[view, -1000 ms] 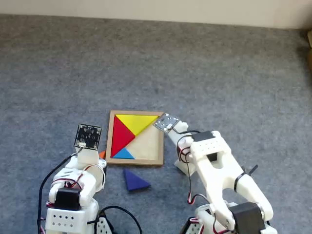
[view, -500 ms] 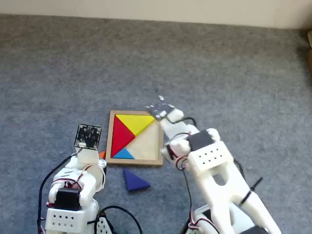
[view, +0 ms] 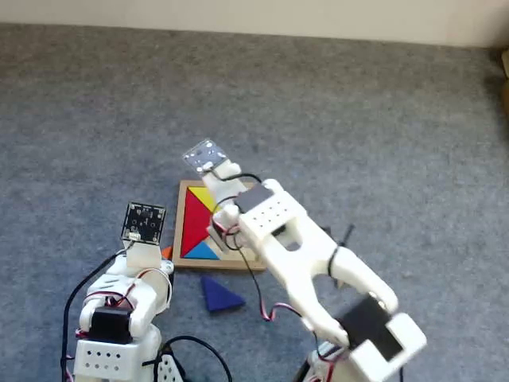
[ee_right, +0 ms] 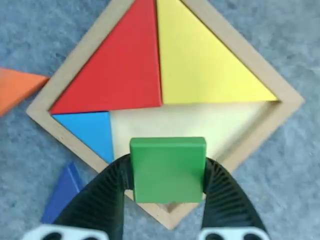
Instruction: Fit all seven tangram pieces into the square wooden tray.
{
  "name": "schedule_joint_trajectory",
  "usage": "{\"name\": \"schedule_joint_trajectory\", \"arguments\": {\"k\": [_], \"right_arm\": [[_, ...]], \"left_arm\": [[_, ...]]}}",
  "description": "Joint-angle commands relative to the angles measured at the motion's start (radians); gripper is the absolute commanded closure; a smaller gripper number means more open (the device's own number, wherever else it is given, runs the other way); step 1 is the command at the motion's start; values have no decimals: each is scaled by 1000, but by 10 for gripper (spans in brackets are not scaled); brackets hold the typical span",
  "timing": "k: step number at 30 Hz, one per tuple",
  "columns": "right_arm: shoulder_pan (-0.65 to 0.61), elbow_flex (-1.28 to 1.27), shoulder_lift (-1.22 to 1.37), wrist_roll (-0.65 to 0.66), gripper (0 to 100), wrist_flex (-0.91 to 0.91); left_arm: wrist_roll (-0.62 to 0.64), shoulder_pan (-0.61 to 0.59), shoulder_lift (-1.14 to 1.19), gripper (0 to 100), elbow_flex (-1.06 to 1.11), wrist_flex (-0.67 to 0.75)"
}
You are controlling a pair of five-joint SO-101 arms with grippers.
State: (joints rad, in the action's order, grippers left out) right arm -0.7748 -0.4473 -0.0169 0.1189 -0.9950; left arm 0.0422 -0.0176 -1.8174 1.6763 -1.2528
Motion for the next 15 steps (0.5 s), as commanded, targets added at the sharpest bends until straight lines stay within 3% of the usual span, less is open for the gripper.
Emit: {"name": "schedule_joint_trajectory", "arguments": {"k": [1,5,15], "right_arm": [[-33,111,48,-51,817,16],[-51,131,84,-61,738,15],[-36,125,-65,-55,739,-70]], "left_arm": [[9,-1,1,991,21,-5],[9,-1,1,991,21,-5],[9,-1,1,991,21,-5]]}}
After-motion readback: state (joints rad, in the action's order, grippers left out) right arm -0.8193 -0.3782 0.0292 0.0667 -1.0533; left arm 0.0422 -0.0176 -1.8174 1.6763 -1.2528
